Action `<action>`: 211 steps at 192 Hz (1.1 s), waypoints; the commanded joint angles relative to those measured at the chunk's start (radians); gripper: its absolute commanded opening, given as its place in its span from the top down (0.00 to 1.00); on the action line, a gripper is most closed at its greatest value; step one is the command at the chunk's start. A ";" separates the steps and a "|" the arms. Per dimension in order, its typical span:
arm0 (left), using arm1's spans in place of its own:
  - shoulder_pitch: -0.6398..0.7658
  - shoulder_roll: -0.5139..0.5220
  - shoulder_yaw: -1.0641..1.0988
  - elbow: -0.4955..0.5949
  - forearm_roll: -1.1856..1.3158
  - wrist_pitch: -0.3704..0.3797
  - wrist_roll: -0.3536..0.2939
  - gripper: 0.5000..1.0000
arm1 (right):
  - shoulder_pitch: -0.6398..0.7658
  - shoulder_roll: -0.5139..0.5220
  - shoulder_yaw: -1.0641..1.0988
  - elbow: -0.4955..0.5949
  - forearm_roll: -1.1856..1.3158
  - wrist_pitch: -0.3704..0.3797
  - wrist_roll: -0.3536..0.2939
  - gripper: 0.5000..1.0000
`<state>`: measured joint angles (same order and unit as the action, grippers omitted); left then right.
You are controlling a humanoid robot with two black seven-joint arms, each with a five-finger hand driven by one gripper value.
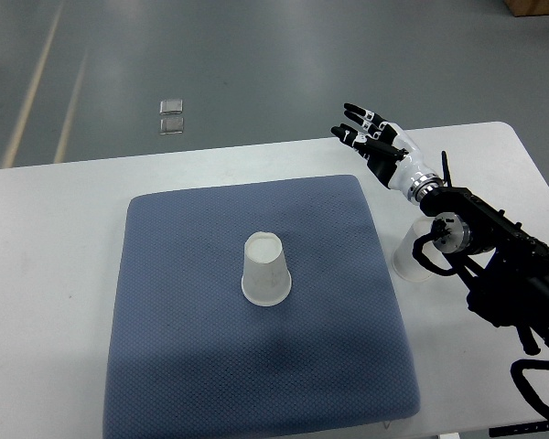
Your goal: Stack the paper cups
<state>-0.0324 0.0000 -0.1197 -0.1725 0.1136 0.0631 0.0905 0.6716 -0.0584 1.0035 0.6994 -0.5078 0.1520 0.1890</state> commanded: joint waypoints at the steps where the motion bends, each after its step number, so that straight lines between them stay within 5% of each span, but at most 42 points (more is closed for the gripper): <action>1: 0.000 0.000 -0.006 -0.001 0.000 0.000 0.000 0.00 | 0.000 0.000 0.001 0.000 0.000 0.003 0.001 0.15; 211: 0.000 0.000 0.000 0.010 0.000 0.001 0.000 0.00 | -0.004 0.008 0.012 -0.005 0.012 -0.009 0.012 0.15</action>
<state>-0.0322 0.0000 -0.1196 -0.1628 0.1136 0.0632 0.0905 0.6689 -0.0510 1.0185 0.6959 -0.4955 0.1472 0.2009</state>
